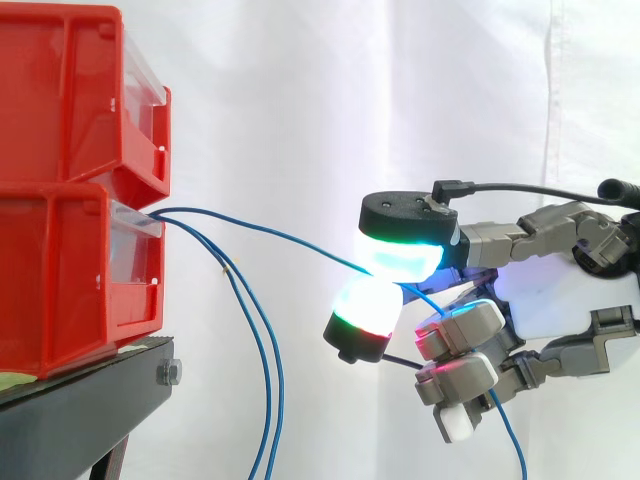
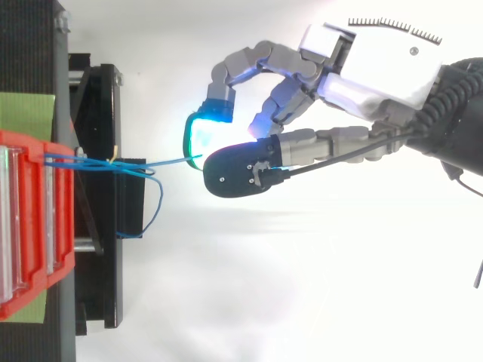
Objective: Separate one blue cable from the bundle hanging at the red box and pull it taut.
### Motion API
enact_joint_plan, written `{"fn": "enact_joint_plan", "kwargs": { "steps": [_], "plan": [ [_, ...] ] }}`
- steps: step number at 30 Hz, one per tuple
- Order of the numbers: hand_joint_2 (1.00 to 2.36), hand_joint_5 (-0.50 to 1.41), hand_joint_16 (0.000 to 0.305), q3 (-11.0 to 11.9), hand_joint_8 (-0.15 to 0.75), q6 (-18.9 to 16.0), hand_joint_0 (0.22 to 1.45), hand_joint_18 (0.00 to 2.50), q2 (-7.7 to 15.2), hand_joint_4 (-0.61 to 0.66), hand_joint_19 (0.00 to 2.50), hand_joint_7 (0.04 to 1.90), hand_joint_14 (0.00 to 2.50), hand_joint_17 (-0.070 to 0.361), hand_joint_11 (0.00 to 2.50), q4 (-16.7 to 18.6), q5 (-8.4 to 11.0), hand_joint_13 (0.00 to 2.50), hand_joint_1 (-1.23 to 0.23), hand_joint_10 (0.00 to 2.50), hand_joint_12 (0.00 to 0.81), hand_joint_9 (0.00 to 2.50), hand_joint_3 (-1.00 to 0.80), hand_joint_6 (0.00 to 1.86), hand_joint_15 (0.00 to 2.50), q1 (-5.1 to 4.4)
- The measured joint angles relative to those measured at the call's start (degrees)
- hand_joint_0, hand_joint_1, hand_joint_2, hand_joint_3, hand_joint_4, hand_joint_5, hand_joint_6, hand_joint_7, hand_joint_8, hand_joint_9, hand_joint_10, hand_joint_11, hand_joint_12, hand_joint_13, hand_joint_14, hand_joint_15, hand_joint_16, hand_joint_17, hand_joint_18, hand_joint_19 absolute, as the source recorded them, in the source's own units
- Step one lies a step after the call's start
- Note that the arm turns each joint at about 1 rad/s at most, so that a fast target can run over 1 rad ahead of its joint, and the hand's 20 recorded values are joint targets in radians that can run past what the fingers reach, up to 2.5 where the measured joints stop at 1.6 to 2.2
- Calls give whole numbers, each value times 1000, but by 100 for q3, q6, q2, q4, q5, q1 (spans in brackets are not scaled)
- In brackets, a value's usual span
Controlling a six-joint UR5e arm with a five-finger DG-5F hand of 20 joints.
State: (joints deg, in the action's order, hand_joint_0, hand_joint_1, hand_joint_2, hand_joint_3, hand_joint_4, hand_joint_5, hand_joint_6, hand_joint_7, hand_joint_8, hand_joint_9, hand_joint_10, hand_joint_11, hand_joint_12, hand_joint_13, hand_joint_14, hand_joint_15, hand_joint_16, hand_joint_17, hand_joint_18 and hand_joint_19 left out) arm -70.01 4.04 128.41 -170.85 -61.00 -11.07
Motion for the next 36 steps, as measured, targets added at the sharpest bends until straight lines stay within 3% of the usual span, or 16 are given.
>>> {"fn": "enact_joint_plan", "kwargs": {
  "steps": [36],
  "plan": [
    [1027,-204,41,3,258,0,694,728,0,-99,801,1100,1,93,1582,2,0,1101,-709,315,310,1091,-184,934,1671,0]
  ]
}}
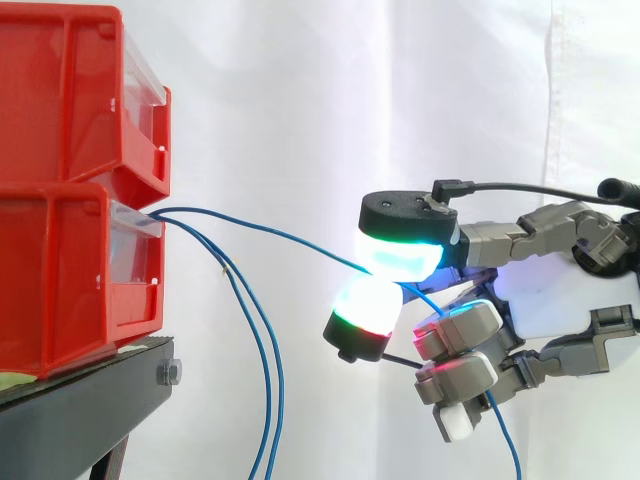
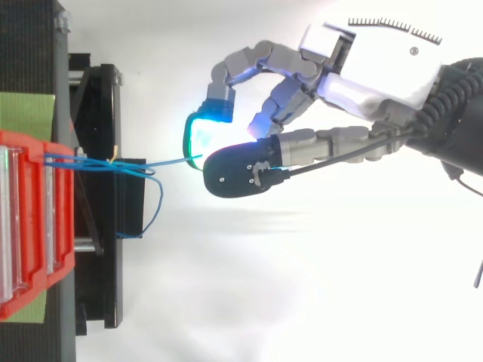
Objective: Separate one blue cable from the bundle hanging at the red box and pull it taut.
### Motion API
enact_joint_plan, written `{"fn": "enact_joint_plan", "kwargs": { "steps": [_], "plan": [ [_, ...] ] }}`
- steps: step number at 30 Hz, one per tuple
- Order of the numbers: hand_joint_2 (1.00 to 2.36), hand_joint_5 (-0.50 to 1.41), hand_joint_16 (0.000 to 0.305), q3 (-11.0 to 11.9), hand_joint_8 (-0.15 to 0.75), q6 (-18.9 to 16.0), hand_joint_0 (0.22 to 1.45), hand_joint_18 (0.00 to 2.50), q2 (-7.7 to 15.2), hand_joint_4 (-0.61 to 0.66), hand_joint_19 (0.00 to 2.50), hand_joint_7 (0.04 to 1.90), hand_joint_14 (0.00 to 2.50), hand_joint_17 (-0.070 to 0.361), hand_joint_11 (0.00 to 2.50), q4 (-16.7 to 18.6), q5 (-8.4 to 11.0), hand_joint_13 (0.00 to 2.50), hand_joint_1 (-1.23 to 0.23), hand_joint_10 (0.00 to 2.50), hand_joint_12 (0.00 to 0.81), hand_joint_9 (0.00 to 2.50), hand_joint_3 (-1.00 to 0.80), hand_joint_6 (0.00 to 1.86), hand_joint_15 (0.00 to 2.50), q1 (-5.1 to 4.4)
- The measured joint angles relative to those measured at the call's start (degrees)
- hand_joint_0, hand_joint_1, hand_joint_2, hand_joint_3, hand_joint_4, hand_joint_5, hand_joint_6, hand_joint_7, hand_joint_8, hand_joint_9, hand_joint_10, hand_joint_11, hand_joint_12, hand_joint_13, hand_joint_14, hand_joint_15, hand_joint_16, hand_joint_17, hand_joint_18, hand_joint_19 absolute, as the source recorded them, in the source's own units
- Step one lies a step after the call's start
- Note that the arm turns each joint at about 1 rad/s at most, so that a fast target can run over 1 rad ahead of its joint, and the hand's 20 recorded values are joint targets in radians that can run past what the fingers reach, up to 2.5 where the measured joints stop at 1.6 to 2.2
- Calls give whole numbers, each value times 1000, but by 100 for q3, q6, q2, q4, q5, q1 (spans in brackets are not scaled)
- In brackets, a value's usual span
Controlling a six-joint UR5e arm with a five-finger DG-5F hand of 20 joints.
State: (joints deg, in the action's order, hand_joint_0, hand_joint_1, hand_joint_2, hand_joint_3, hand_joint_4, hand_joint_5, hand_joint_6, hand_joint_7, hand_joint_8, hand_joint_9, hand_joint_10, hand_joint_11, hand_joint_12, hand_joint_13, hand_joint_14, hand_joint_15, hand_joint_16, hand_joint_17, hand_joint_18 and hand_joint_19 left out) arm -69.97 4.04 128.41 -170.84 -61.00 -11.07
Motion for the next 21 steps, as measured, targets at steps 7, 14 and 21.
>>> {"fn": "enact_joint_plan", "kwargs": {
  "steps": [7,14,21],
  "plan": [
    [1027,-204,41,0,259,0,694,727,0,-101,800,1100,2,93,1576,-1,0,1103,-709,306,306,1094,-183,934,1656,0],
    [1027,-204,41,0,261,0,694,726,0,-100,801,1102,0,93,1592,-1,0,1102,-709,298,310,1094,-183,934,1671,1],
    [1027,-204,41,0,260,0,694,723,0,-99,801,1104,0,93,1581,1,0,1104,-709,292,306,1097,-181,934,1657,0]
  ]
}}
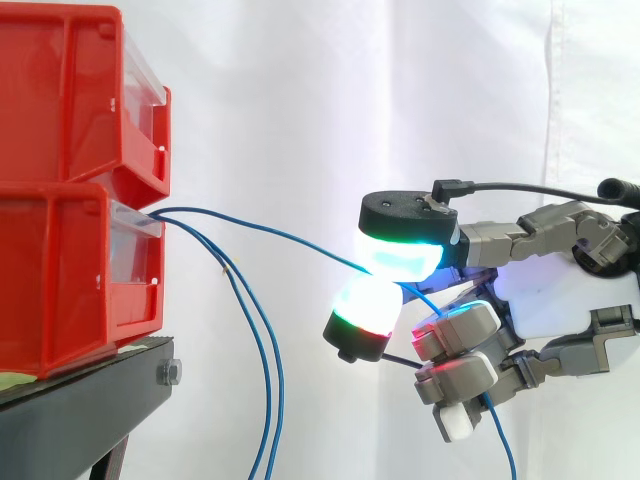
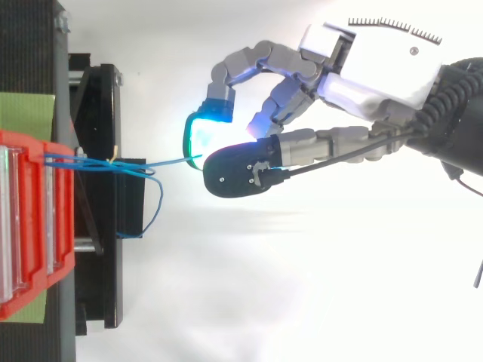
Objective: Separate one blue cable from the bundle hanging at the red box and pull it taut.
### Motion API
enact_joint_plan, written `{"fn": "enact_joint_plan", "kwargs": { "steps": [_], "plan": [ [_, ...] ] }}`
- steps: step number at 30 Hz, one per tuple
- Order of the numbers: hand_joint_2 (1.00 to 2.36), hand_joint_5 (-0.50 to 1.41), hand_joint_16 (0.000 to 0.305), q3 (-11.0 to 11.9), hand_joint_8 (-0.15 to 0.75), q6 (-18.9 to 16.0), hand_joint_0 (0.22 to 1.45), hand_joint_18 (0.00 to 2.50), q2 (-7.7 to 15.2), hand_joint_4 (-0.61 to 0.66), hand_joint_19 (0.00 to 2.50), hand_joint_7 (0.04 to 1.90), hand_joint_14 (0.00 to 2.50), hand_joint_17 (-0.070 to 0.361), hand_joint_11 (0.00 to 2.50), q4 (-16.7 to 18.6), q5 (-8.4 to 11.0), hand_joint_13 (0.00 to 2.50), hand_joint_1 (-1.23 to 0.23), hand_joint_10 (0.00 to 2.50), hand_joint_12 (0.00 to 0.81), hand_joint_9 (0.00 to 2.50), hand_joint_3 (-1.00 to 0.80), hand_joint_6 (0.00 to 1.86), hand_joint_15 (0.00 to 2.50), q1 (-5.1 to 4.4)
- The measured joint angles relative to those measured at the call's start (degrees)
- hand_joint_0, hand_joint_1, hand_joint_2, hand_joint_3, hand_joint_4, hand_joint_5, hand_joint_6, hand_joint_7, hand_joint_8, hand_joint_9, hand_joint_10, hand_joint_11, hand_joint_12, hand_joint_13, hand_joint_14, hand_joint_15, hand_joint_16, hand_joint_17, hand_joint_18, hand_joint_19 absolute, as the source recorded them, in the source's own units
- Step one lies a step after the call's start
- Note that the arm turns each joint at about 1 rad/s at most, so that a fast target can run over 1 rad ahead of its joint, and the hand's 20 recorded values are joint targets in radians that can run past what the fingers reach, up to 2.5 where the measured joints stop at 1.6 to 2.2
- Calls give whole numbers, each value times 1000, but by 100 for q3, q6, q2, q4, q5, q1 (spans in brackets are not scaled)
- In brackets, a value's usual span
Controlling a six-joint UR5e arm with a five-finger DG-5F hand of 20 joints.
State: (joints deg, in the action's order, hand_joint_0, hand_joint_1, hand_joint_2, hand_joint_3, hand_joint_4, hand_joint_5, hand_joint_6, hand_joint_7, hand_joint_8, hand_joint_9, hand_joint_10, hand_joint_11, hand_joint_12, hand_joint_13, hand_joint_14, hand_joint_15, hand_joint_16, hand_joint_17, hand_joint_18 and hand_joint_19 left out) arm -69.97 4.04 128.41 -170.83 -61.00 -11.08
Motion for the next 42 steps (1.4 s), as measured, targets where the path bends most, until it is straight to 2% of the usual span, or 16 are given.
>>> {"fn": "enact_joint_plan", "kwargs": {
  "steps": [42],
  "plan": [
    [1027,-204,41,0,256,0,697,723,0,-100,799,1102,1,93,1596,0,0,1106,-710,288,302,1104,-182,934,1663,0]
  ]
}}
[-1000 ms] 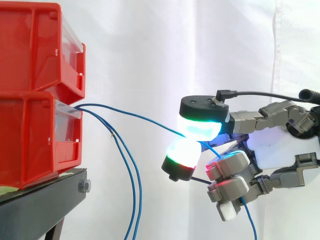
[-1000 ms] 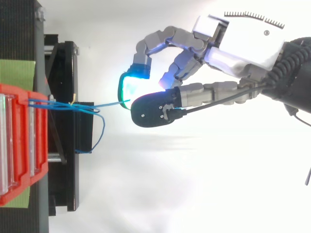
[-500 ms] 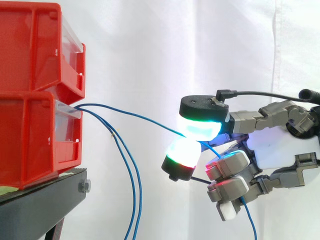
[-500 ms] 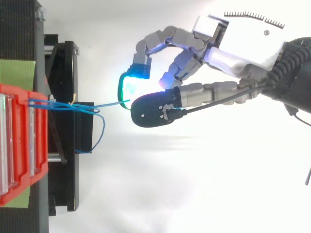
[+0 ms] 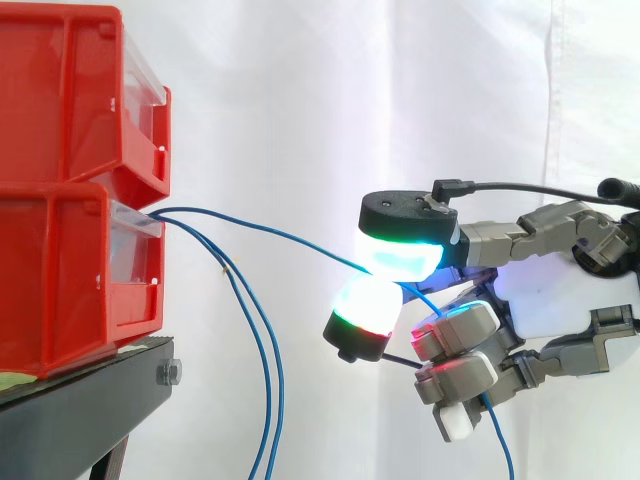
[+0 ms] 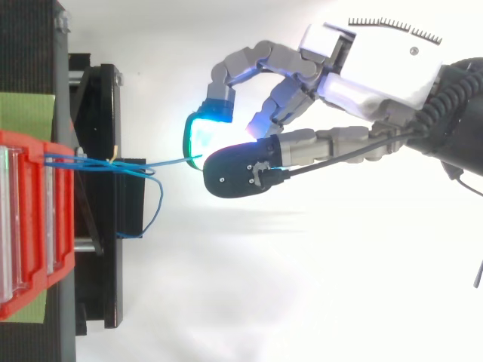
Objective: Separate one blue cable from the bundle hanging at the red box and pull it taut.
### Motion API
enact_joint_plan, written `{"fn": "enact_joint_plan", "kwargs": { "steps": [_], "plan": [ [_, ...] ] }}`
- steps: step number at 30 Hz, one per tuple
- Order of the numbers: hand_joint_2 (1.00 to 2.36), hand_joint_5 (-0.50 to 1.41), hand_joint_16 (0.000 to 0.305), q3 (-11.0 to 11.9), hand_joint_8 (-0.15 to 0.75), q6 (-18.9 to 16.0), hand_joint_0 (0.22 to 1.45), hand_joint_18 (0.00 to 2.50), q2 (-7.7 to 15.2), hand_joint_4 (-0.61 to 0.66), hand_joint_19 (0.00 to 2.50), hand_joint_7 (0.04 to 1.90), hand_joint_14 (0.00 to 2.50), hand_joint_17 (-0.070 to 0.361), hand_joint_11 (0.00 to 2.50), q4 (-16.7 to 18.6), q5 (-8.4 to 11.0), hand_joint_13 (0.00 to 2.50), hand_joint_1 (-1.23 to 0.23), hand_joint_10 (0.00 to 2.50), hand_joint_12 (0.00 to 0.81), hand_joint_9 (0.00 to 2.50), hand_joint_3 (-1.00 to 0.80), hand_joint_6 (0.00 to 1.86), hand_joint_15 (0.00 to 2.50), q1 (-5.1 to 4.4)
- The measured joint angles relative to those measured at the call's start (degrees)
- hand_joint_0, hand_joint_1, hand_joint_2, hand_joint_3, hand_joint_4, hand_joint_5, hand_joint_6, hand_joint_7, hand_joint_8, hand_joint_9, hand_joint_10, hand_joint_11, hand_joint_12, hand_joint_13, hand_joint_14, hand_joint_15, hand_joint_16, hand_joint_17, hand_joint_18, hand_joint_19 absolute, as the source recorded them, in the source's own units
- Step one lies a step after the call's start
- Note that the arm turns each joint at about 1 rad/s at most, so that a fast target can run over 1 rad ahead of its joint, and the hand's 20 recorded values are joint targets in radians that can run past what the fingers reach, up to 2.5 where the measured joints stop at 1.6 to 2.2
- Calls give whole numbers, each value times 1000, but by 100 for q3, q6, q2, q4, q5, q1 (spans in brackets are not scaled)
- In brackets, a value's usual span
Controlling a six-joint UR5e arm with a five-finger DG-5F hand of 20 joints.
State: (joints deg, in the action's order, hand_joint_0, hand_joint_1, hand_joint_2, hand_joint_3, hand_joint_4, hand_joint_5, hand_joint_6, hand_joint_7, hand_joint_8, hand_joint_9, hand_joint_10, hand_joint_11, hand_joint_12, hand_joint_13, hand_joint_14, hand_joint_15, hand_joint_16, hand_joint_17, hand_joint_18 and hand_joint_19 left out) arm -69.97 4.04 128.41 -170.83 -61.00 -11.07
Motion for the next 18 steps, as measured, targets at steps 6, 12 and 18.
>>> {"fn": "enact_joint_plan", "kwargs": {
  "steps": [6,12,18],
  "plan": [
    [1027,-204,41,0,254,0,697,723,0,-103,801,1096,1,93,1603,1,0,1105,-710,290,308,1103,-182,934,1662,0],
    [1027,-204,41,-1,255,0,697,721,-1,-102,801,1104,1,93,1597,1,0,1102,-710,286,304,1106,-182,934,1663,0],
    [1027,-204,41,-2,261,0,697,719,-1,-102,802,1104,0,93,1586,2,0,1102,-710,284,310,1107,-182,934,1657,0]
  ]
}}
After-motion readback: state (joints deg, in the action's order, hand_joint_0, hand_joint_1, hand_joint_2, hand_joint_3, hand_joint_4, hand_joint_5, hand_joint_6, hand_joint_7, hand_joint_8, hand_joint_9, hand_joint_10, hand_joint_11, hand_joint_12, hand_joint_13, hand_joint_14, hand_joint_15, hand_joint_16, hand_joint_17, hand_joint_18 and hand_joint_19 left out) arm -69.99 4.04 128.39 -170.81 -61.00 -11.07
